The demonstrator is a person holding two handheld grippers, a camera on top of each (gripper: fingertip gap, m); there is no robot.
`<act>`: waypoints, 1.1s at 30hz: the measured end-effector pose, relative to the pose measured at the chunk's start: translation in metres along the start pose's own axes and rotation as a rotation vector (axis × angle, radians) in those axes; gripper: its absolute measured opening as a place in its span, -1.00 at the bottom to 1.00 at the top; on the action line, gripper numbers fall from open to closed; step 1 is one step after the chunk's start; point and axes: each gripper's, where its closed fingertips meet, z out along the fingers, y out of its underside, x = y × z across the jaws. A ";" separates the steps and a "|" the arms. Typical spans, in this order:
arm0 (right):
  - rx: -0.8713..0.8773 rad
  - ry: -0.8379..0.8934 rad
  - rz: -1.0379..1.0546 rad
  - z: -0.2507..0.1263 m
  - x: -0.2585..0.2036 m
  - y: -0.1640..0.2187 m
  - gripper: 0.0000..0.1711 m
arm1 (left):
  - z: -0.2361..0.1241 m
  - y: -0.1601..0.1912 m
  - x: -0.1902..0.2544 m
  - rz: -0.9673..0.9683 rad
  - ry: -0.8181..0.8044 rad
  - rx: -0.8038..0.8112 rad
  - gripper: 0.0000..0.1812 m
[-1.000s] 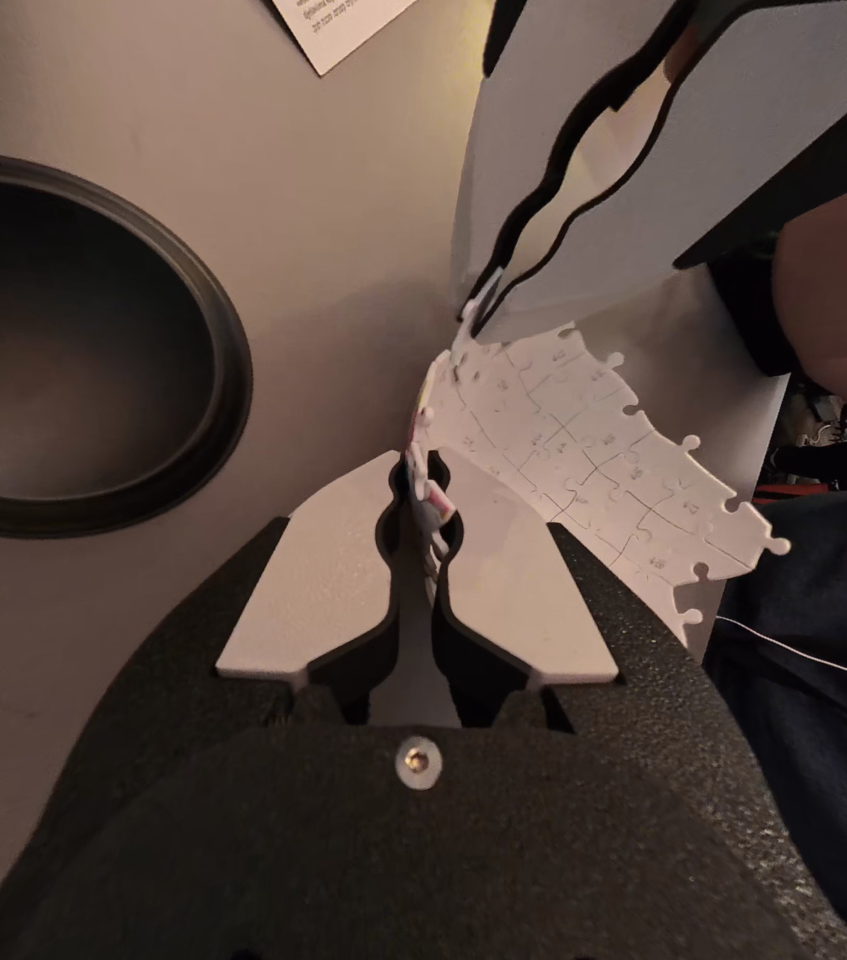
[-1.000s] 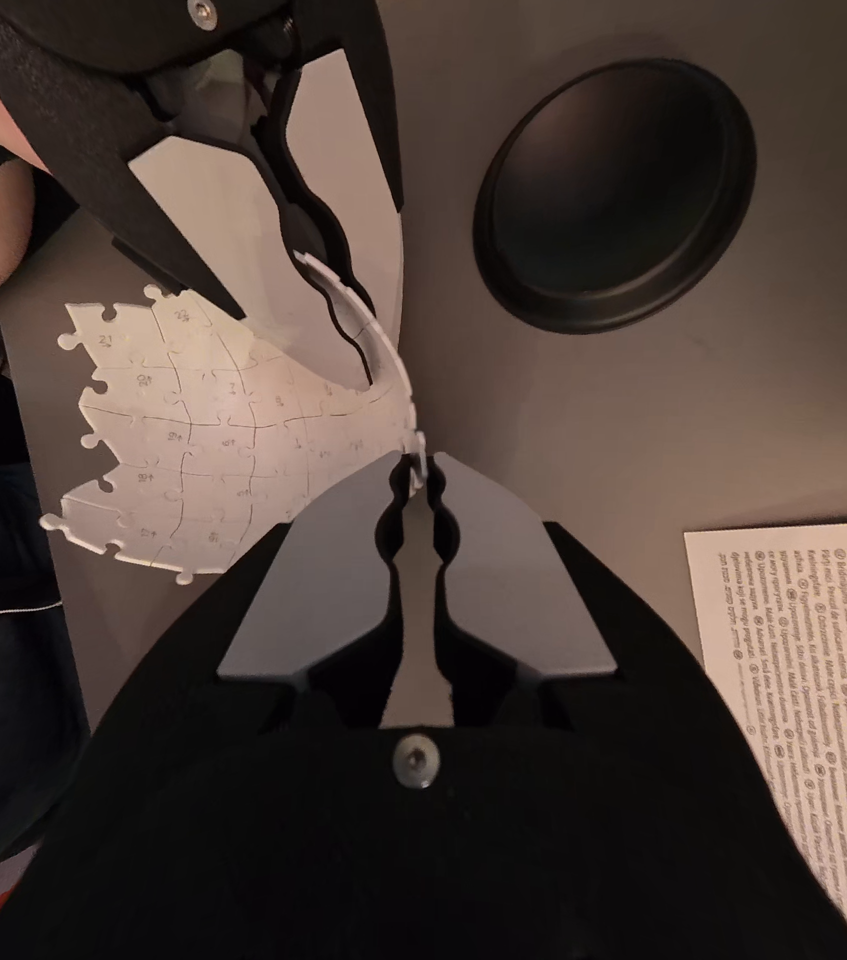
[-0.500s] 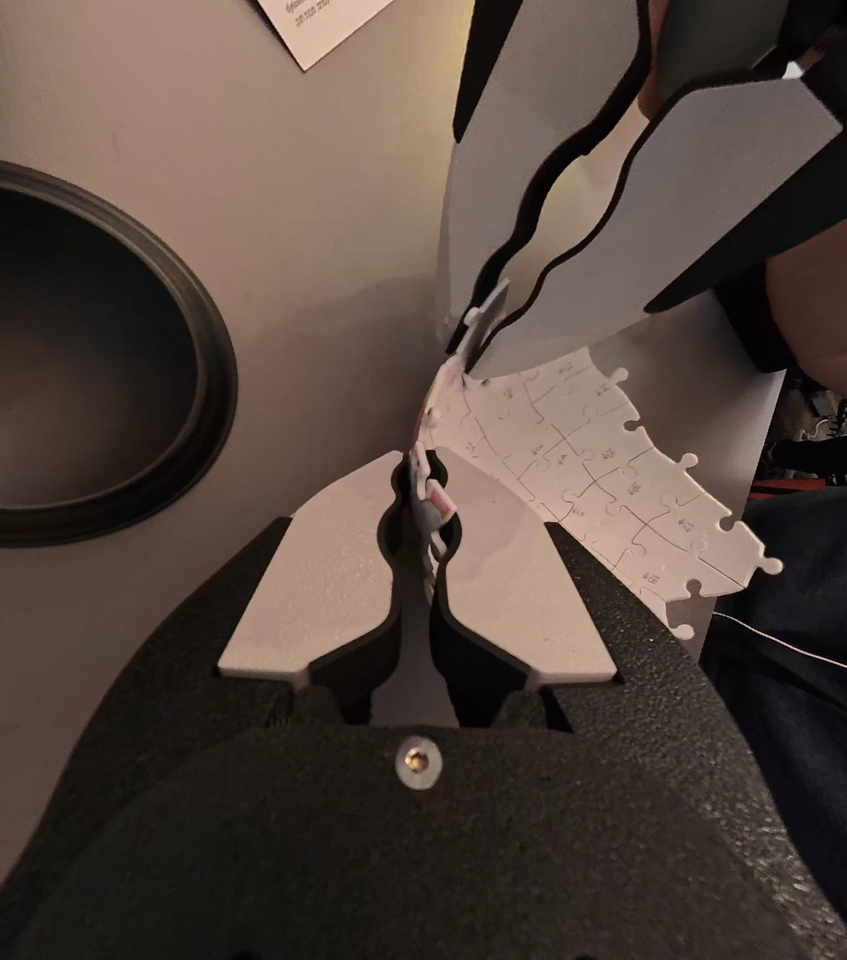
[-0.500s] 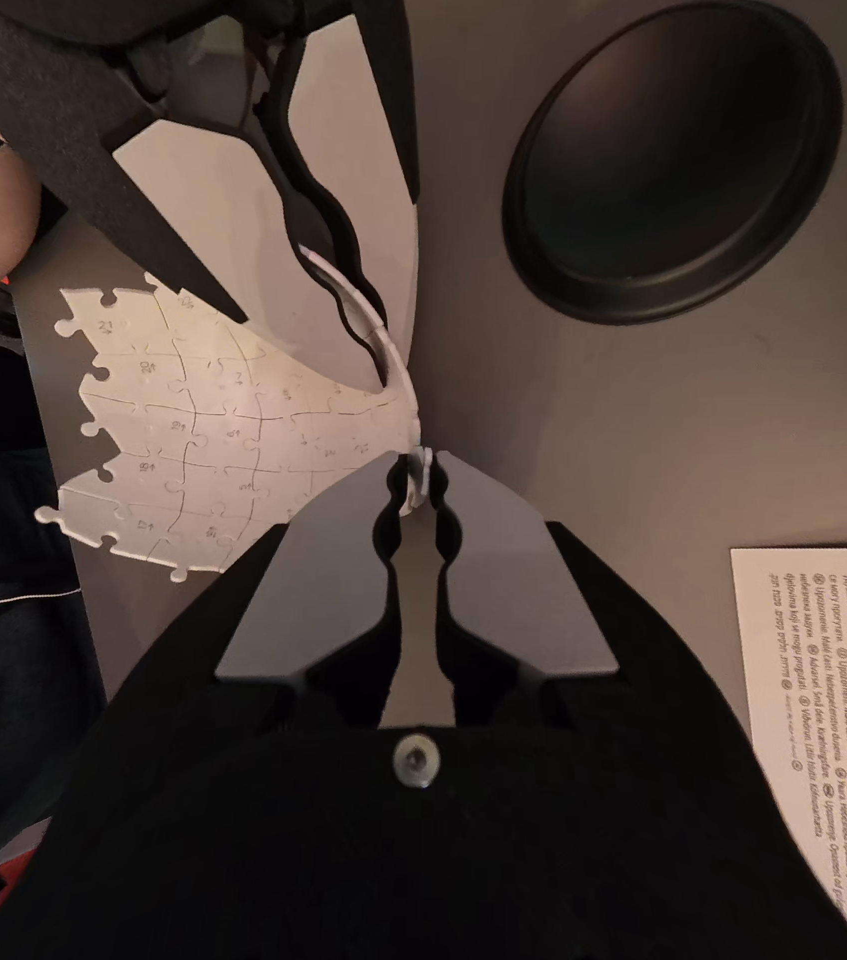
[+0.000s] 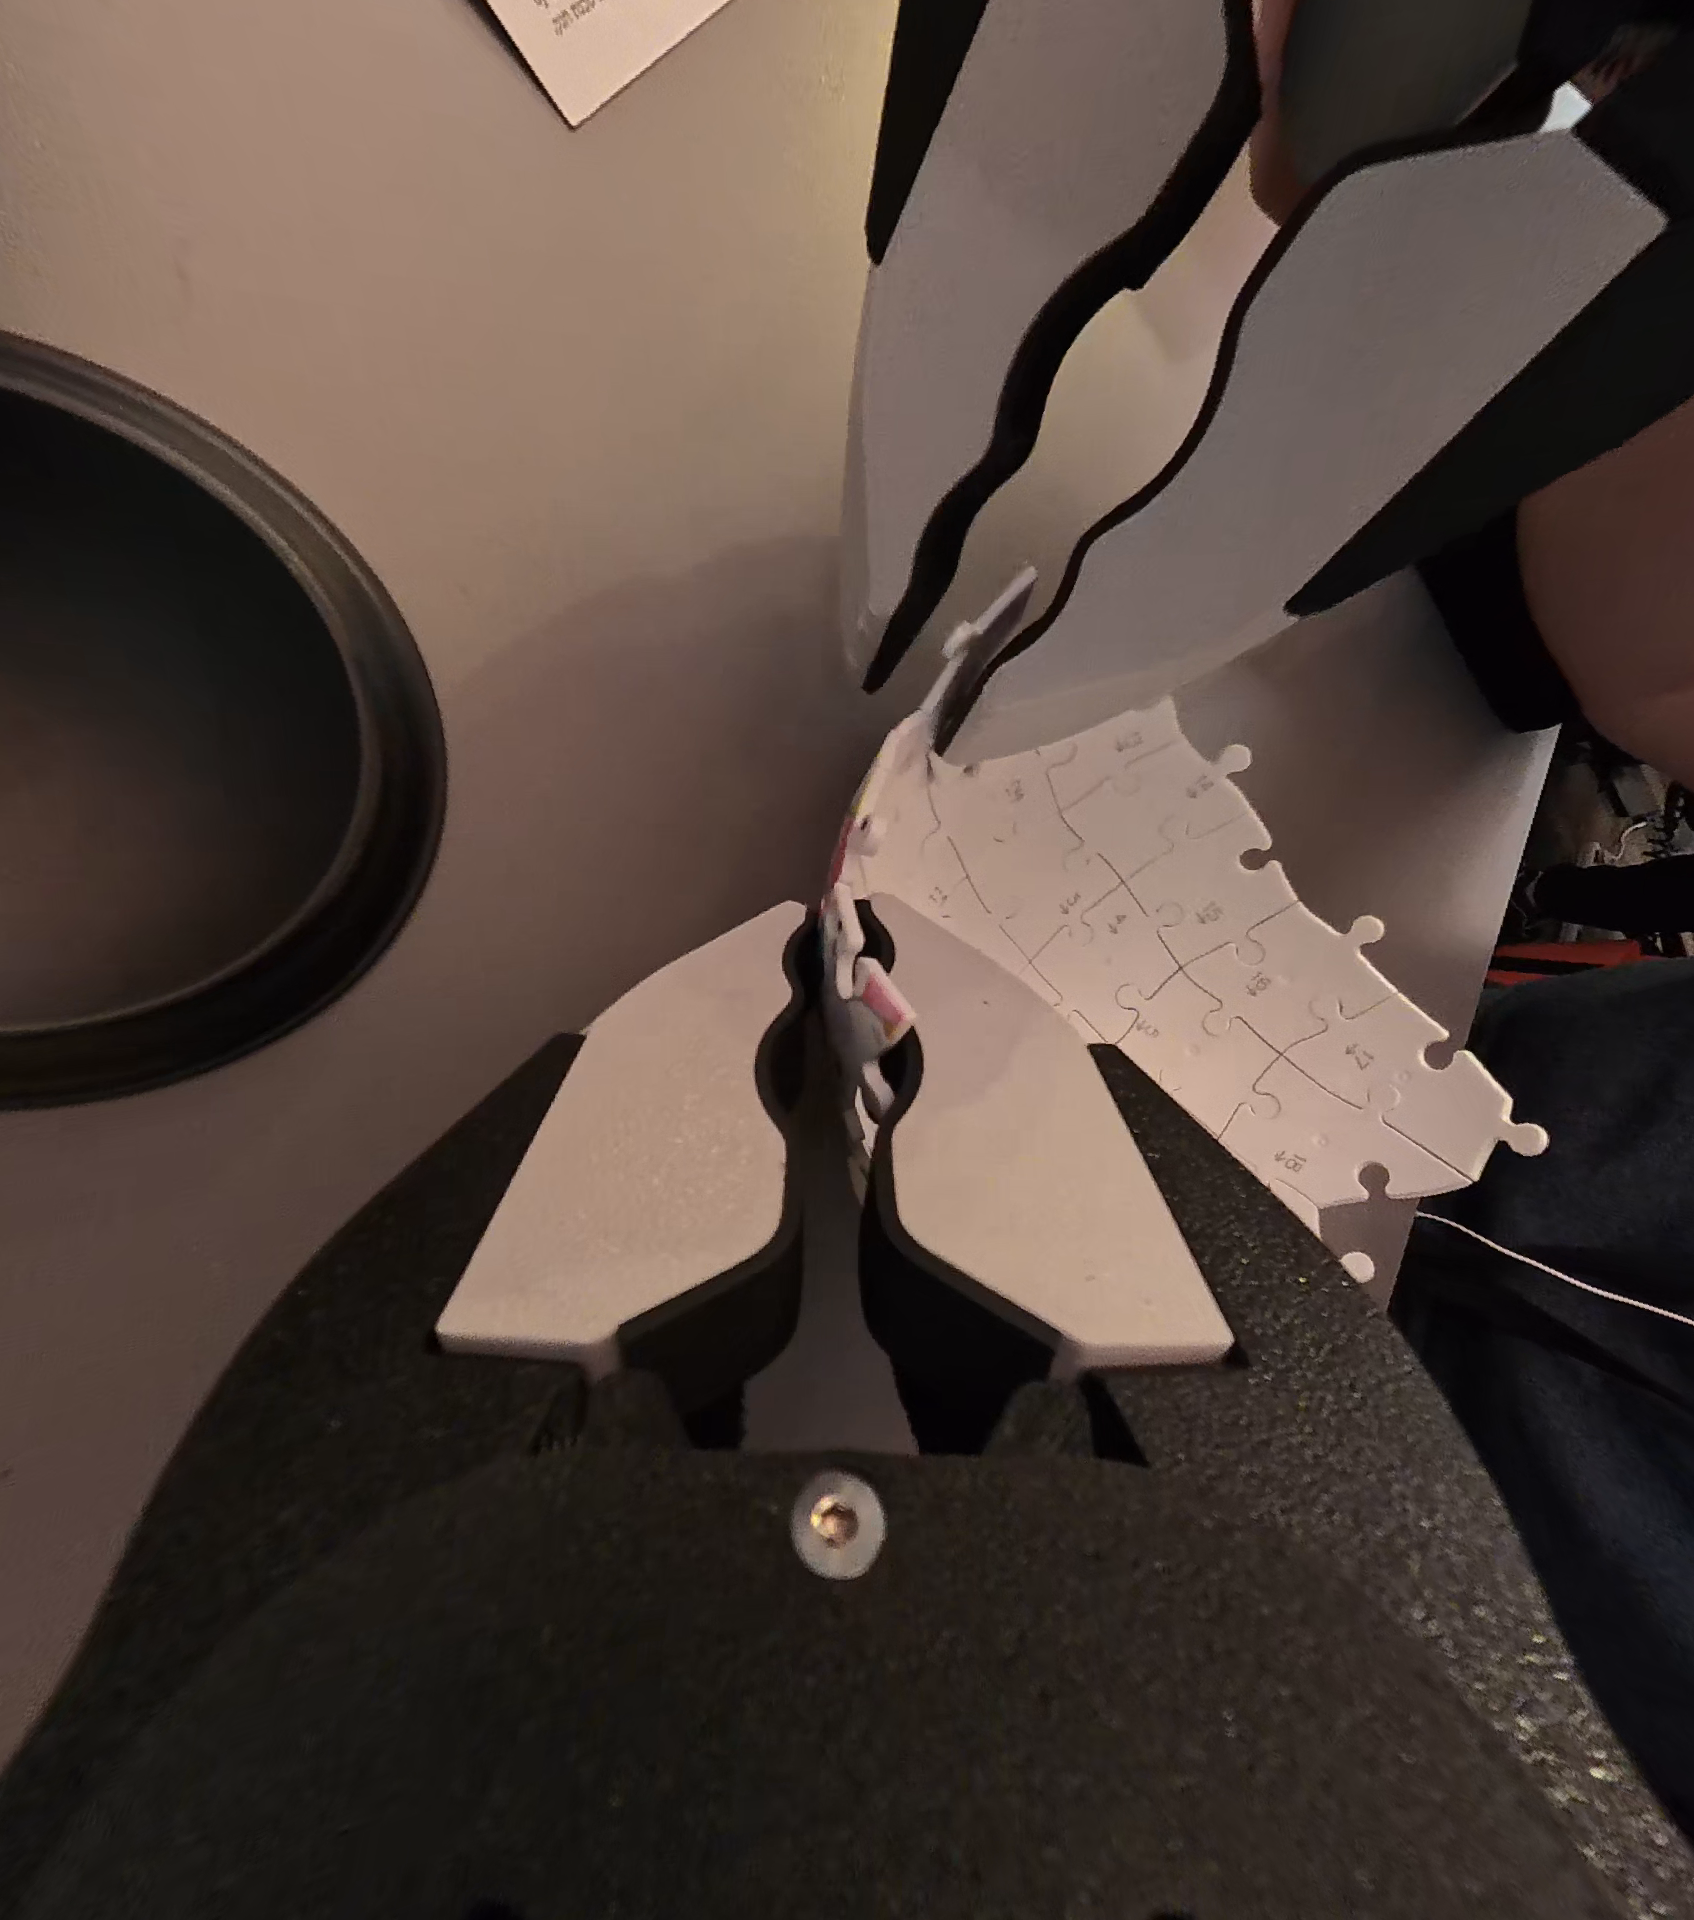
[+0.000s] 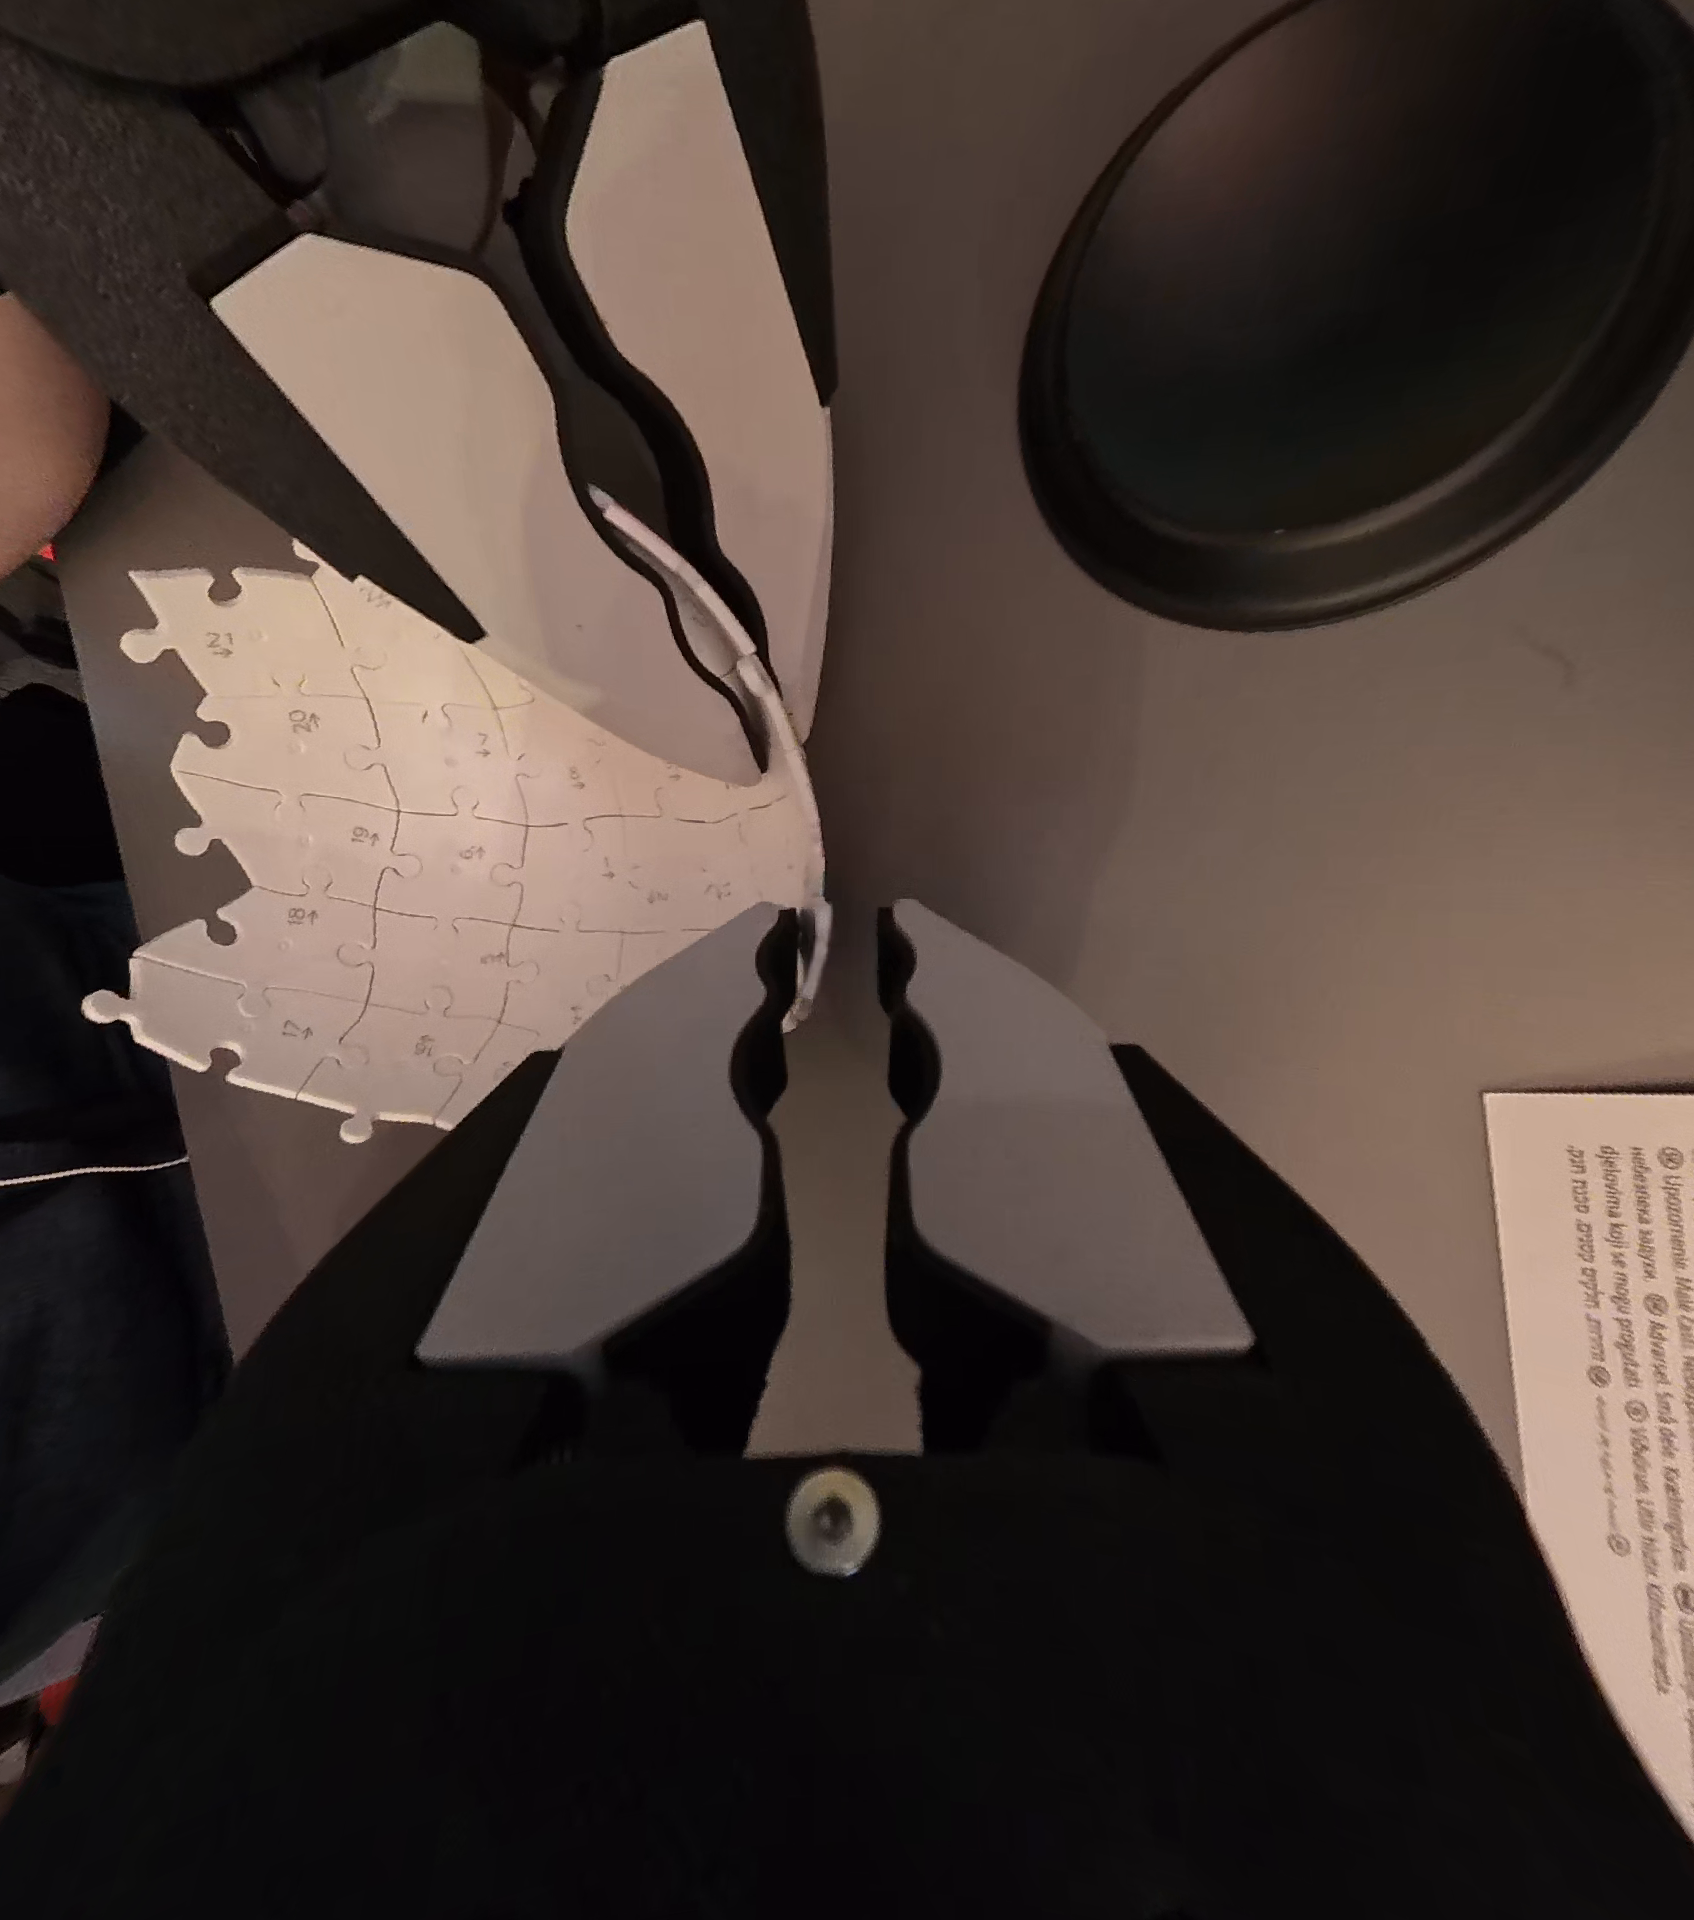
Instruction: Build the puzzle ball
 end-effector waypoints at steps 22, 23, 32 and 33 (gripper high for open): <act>-0.001 -0.032 0.042 0.001 -0.004 0.001 -0.93 | 0.000 0.000 0.000 0.005 -0.007 0.001 -0.95; 0.006 -0.033 0.051 0.001 -0.004 0.000 -0.94 | 0.000 0.000 -0.001 0.002 -0.006 0.003 -0.95; 0.050 0.005 0.016 0.000 -0.001 -0.005 -0.94 | -0.002 -0.001 -0.004 -0.018 -0.003 0.016 -0.95; 0.054 0.010 0.015 -0.001 -0.001 -0.006 -0.94 | -0.002 -0.001 -0.004 -0.019 -0.004 0.016 -0.95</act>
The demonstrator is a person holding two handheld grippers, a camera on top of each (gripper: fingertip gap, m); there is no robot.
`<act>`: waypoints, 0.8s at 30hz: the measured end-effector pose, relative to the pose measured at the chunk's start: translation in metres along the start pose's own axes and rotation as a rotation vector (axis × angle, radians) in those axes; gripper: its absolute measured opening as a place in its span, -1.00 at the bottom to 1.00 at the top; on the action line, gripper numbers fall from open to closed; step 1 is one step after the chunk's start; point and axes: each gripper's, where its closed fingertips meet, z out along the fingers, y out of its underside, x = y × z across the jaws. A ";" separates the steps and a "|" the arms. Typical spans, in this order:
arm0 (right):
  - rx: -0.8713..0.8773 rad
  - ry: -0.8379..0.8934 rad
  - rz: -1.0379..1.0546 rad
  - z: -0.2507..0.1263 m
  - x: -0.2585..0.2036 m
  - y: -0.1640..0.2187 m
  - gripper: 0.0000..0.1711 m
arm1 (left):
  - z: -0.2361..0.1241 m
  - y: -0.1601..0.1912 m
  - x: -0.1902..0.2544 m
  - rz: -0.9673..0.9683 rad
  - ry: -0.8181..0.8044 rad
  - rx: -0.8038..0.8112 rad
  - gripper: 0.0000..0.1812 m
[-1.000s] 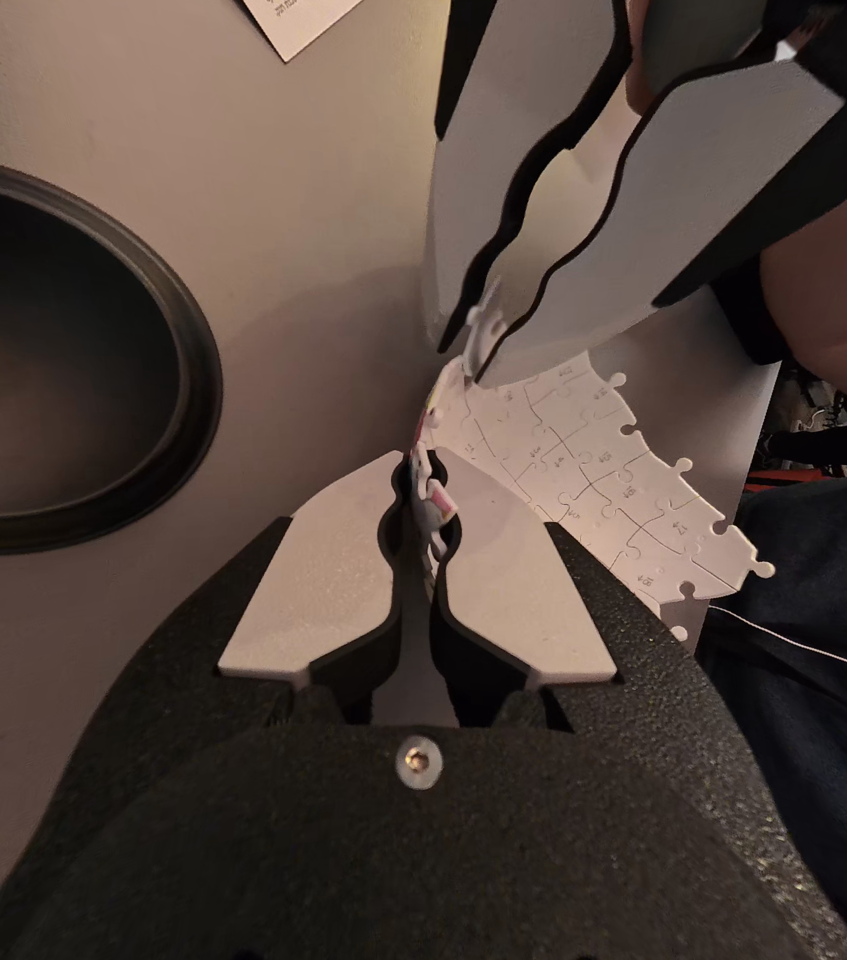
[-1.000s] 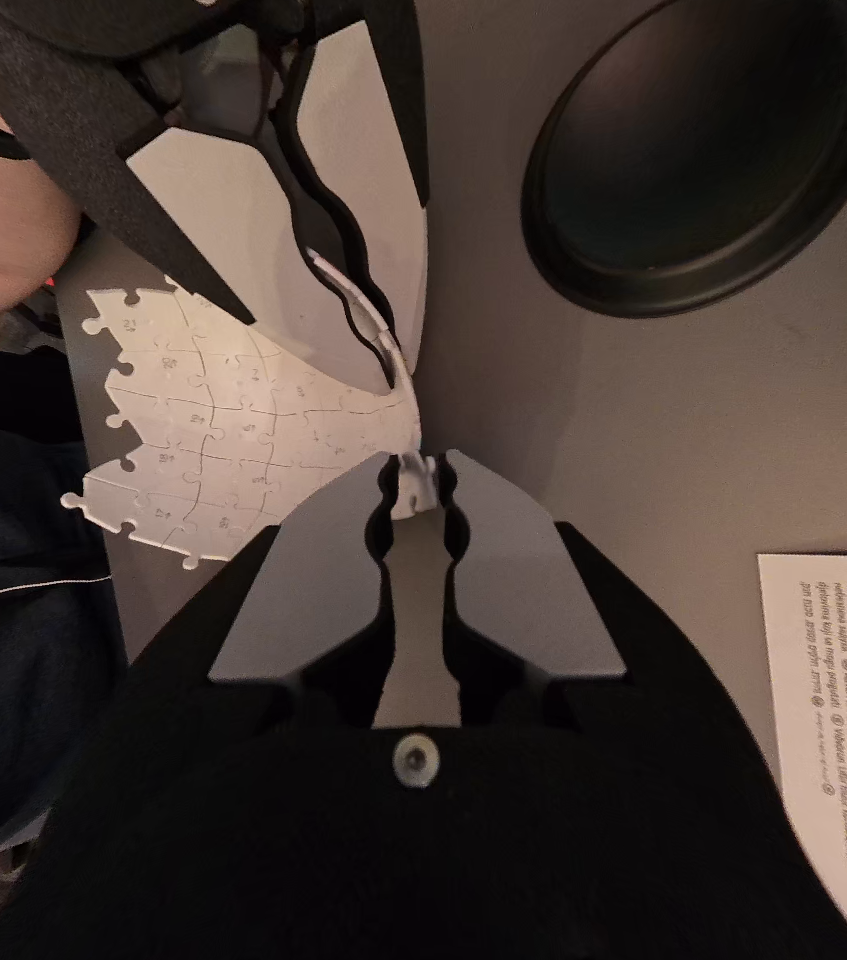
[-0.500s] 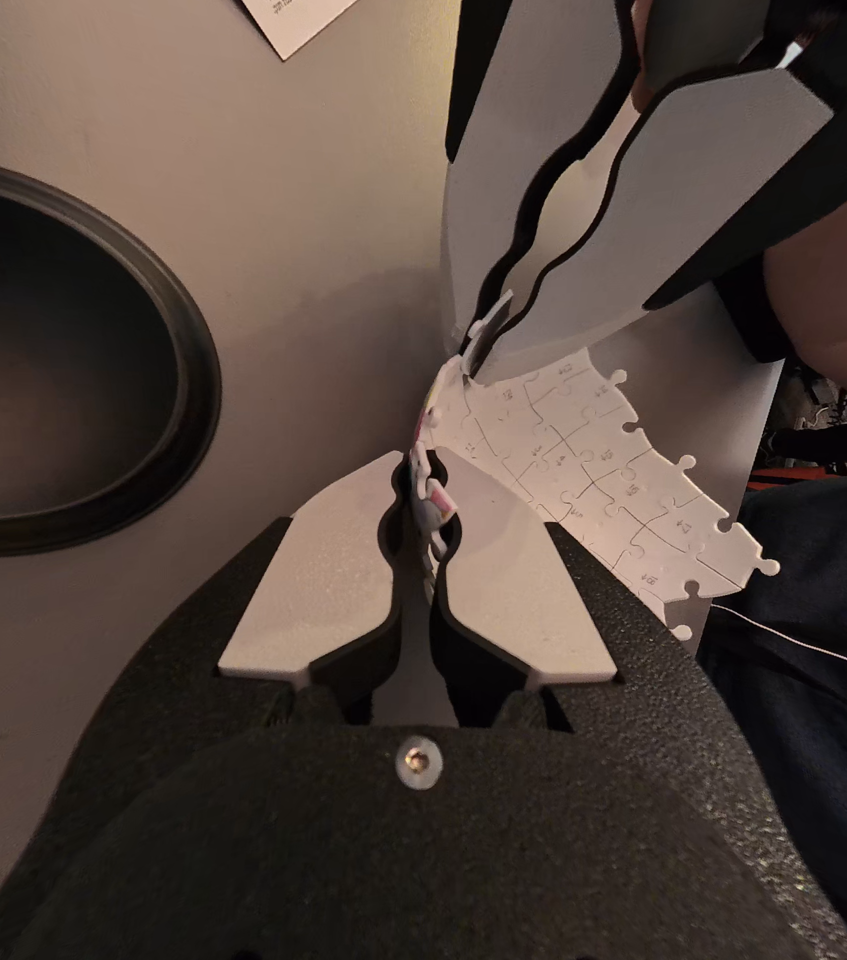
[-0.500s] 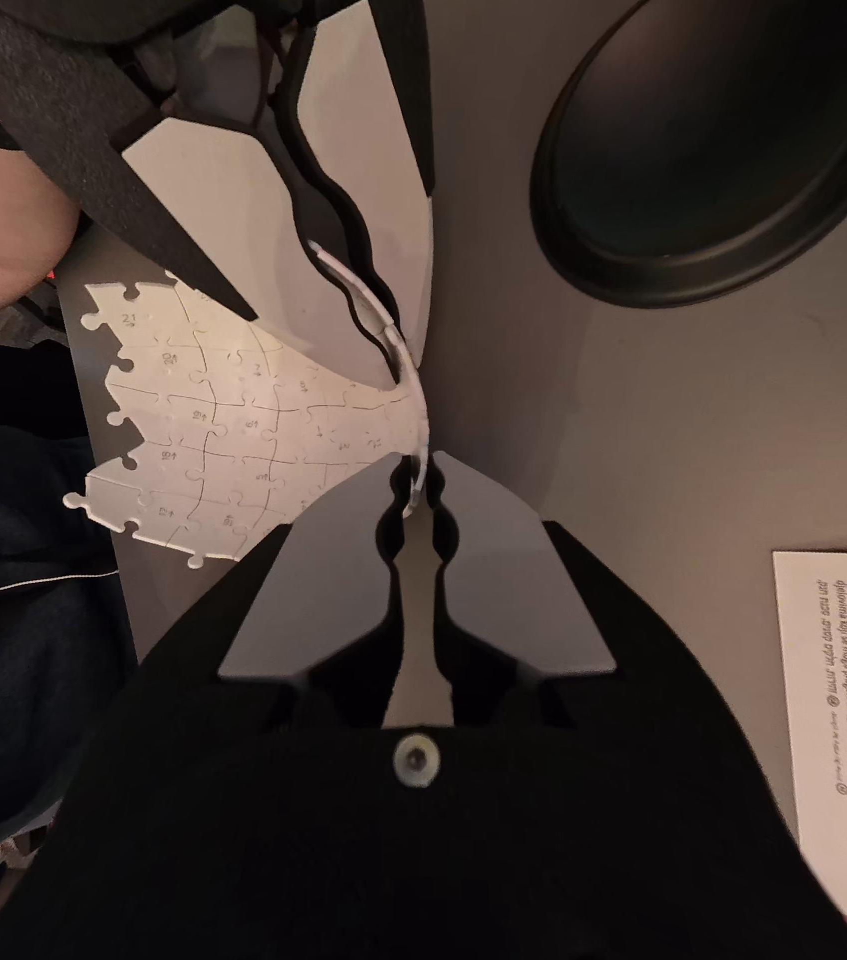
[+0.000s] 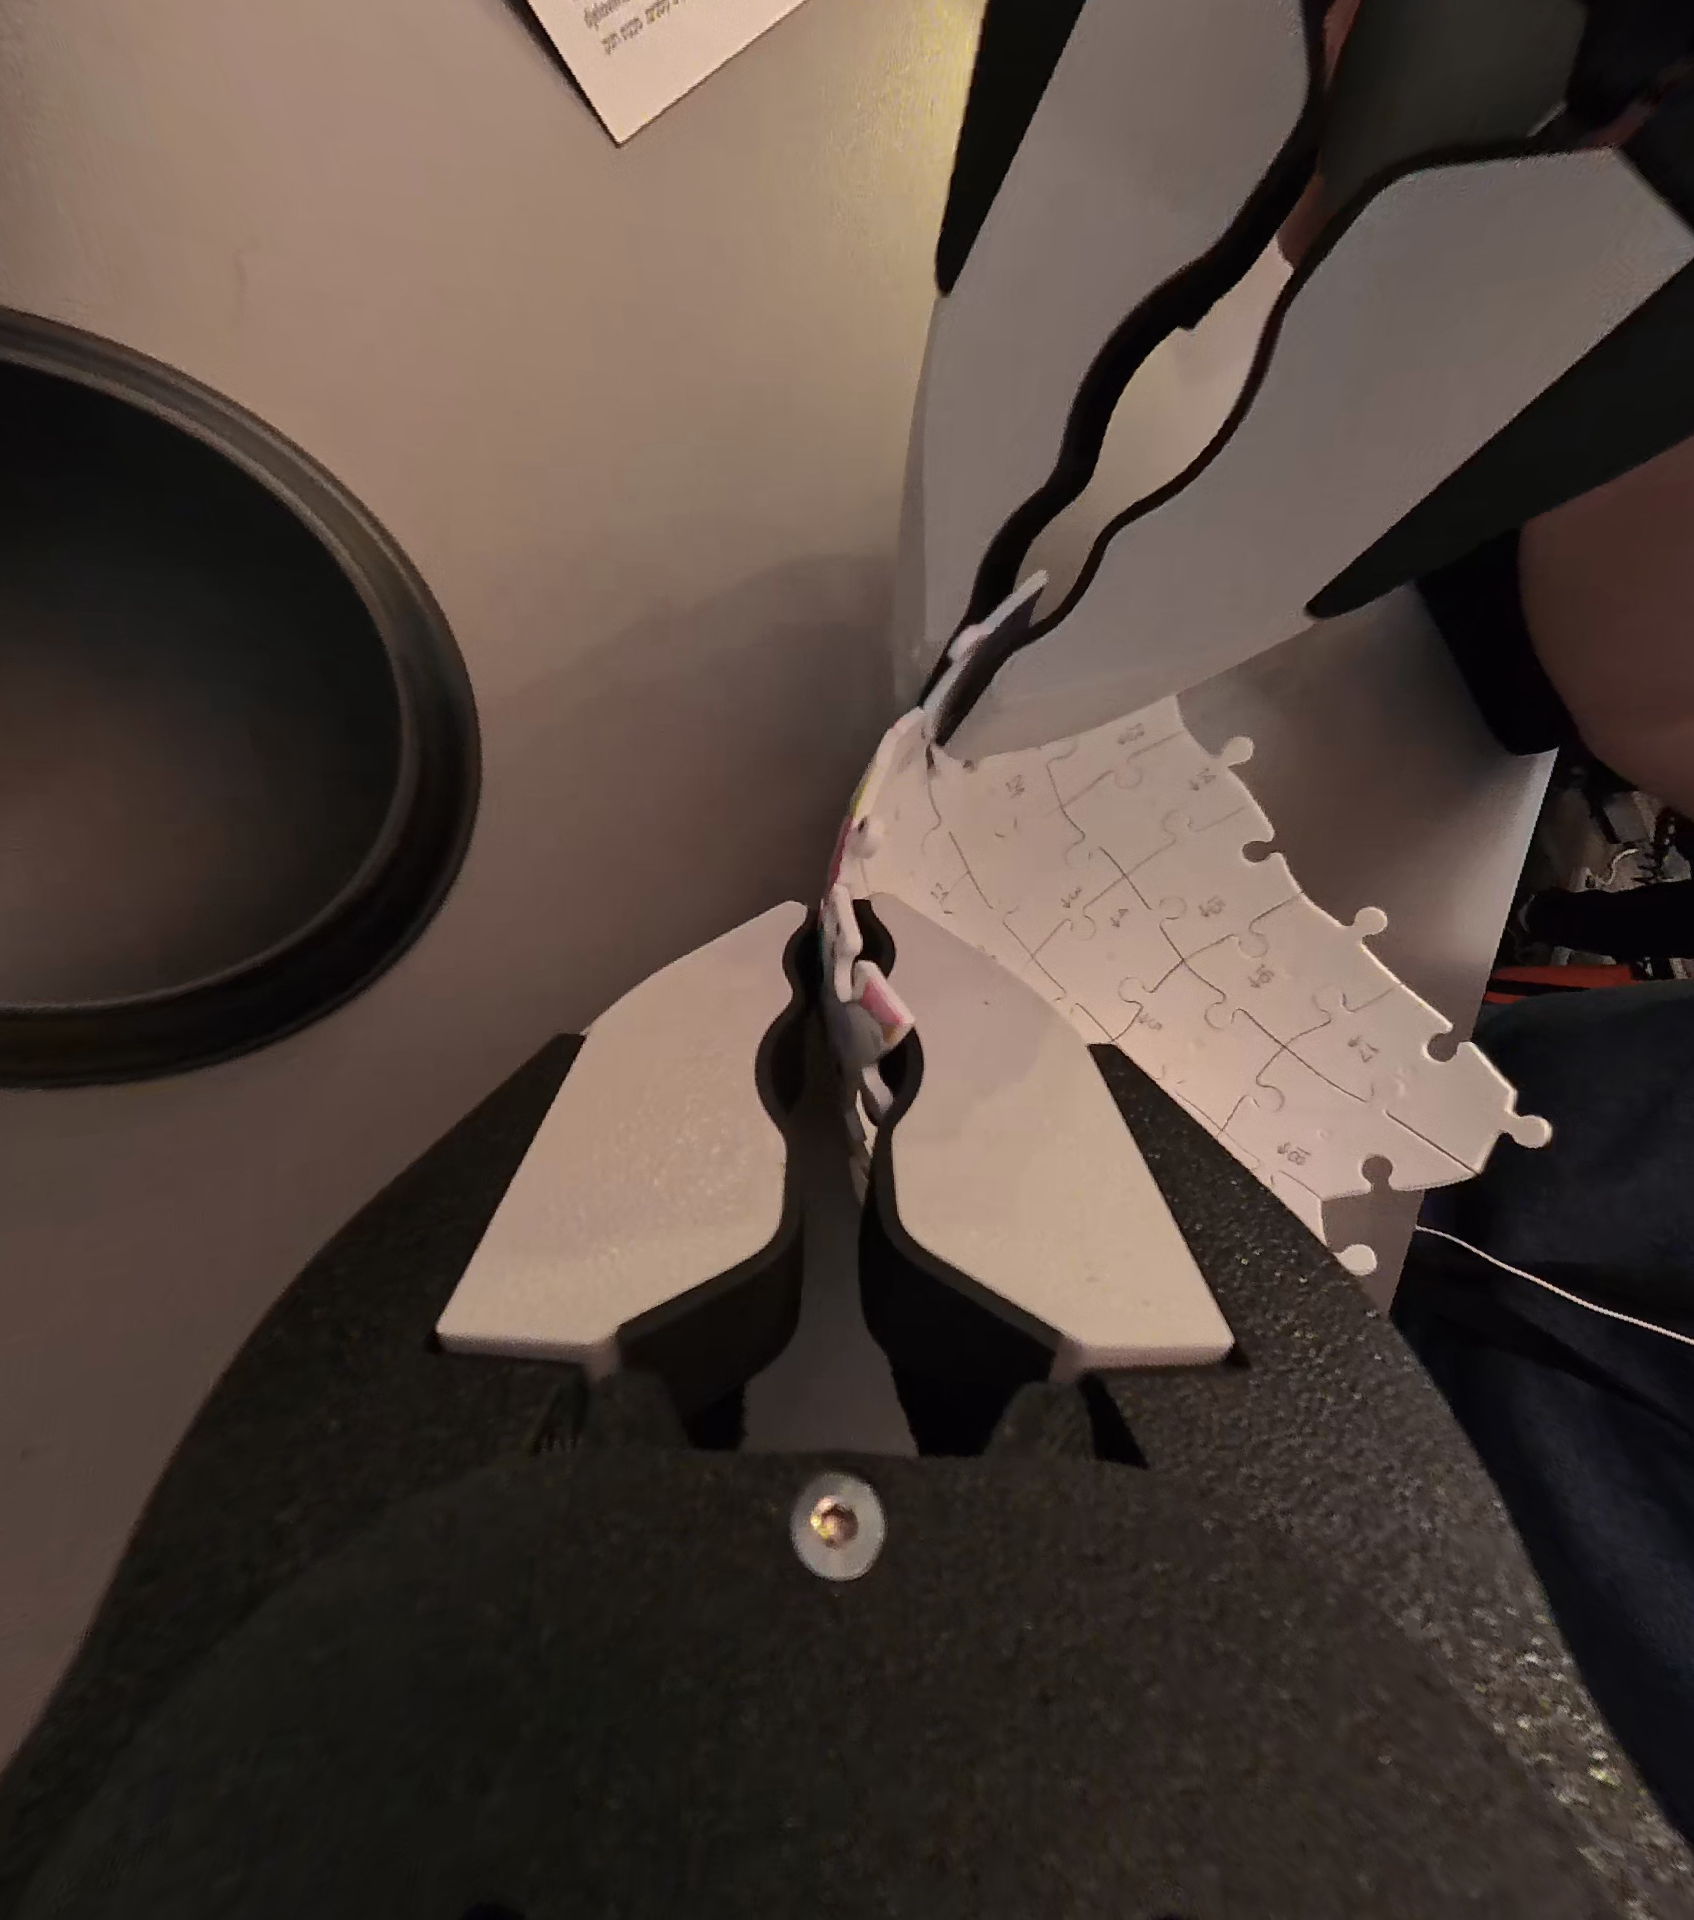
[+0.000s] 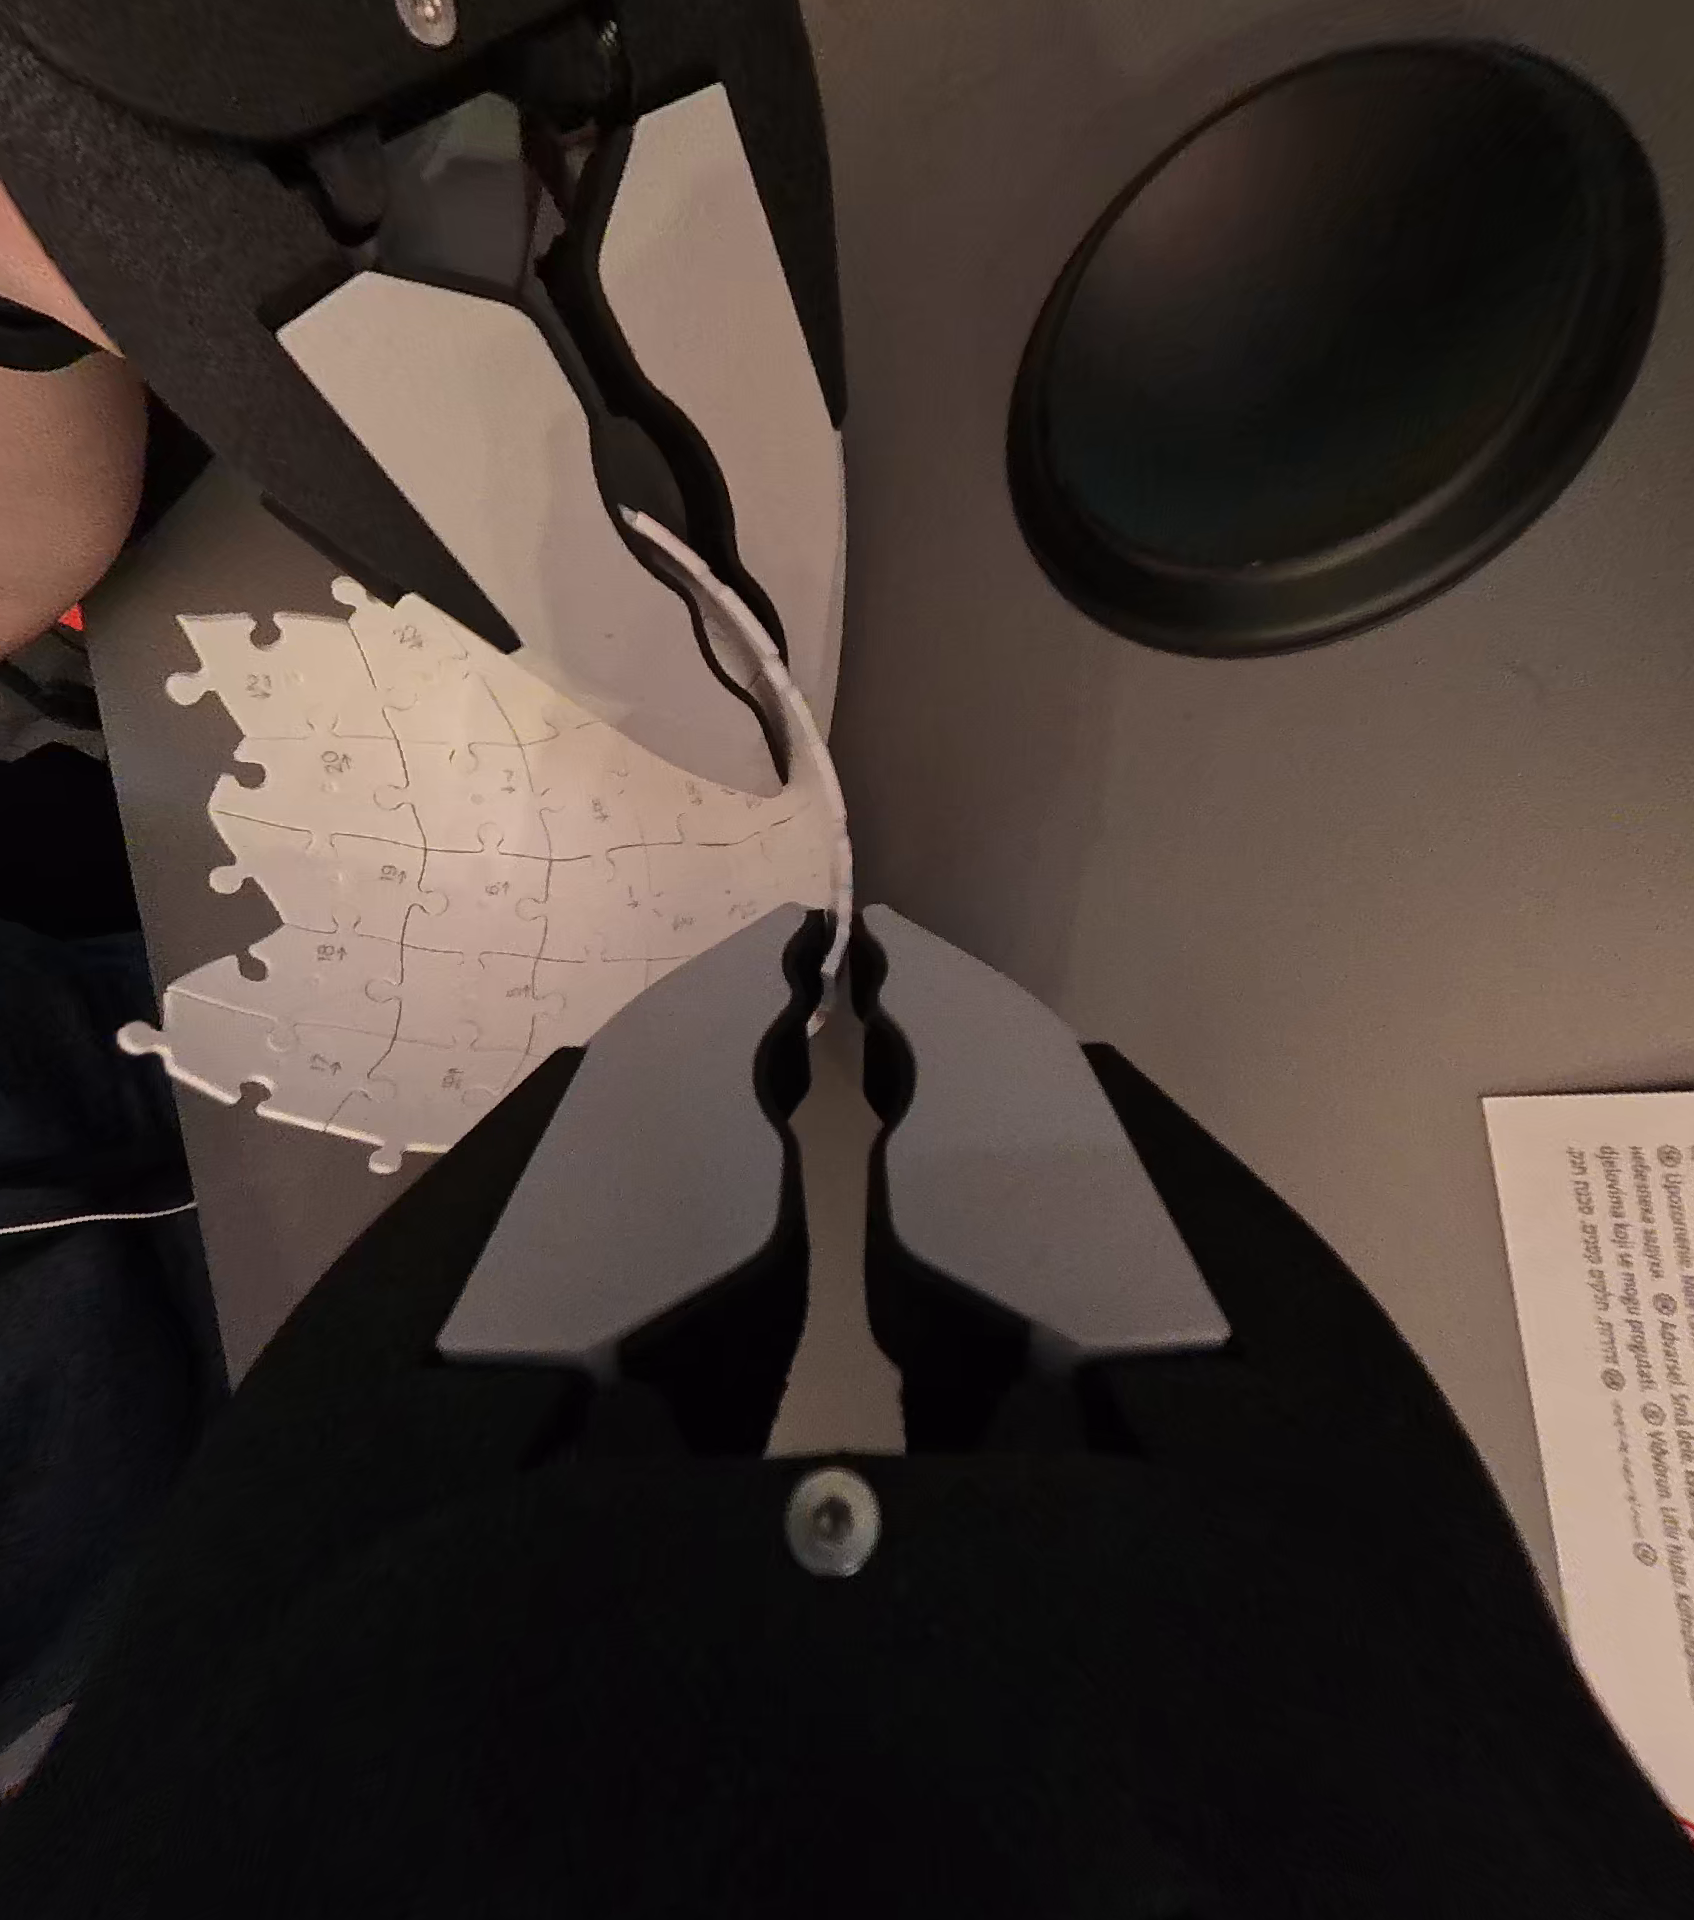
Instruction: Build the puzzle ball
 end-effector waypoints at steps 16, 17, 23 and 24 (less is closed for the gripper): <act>0.007 -0.062 -0.002 0.002 0.000 0.002 -0.94 | 0.001 0.000 0.001 0.016 -0.010 -0.005 -0.95; 0.000 -0.061 -0.013 0.001 -0.001 0.003 -0.94 | 0.001 0.000 0.002 0.022 -0.010 -0.007 -0.95; -0.033 -0.037 -0.025 -0.002 -0.001 0.007 -0.95 | 0.002 -0.002 0.006 0.047 -0.012 -0.001 -0.95; -0.032 -0.026 -0.004 -0.003 0.000 0.006 -0.95 | 0.003 -0.003 0.006 0.049 -0.017 0.002 -0.95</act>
